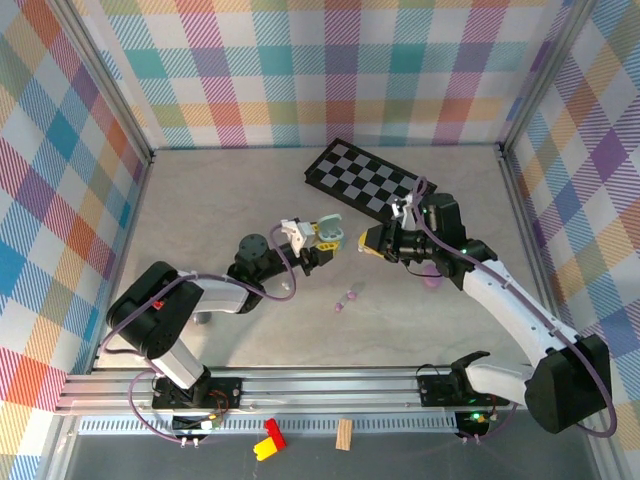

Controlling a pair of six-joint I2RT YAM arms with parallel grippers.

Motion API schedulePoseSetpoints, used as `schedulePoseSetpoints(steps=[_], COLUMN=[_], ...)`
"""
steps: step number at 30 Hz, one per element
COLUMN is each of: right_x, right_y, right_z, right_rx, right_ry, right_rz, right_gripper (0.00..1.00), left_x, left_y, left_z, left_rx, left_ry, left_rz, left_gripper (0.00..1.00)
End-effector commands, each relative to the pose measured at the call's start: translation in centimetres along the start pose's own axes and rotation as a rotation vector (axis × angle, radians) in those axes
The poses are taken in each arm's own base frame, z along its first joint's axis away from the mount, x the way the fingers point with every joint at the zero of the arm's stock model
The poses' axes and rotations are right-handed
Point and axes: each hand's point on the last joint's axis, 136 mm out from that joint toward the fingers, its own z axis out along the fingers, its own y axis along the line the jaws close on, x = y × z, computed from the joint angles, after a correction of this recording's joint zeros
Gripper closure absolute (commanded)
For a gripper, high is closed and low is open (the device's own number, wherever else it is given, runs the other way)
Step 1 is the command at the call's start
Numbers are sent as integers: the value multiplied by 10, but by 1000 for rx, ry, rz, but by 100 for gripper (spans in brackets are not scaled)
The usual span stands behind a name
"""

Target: Insert wireless bluetooth earbuds into charging case

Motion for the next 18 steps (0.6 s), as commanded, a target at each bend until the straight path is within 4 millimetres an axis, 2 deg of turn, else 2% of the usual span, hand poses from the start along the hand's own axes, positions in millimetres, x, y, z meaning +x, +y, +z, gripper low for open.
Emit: schedulePoseSetpoints(steps=[1, 10, 18], right_x=[-8, -17, -21], right_y=[29, 42, 40], right_z=[-6, -4, -1], right_rx=[-70, -80, -77], right_ry=[-20, -33, -42], right_rz=[-42, -40, 58], right_gripper=[80, 82, 81], left_x=[-18, -11, -10], left_y=[-6, -26, -25], left_z=[13, 33, 41], left_rx=[10, 49, 13], left_ry=[-57, -21, -36], left_rz=[93, 132, 146], left_gripper=[100, 100, 100])
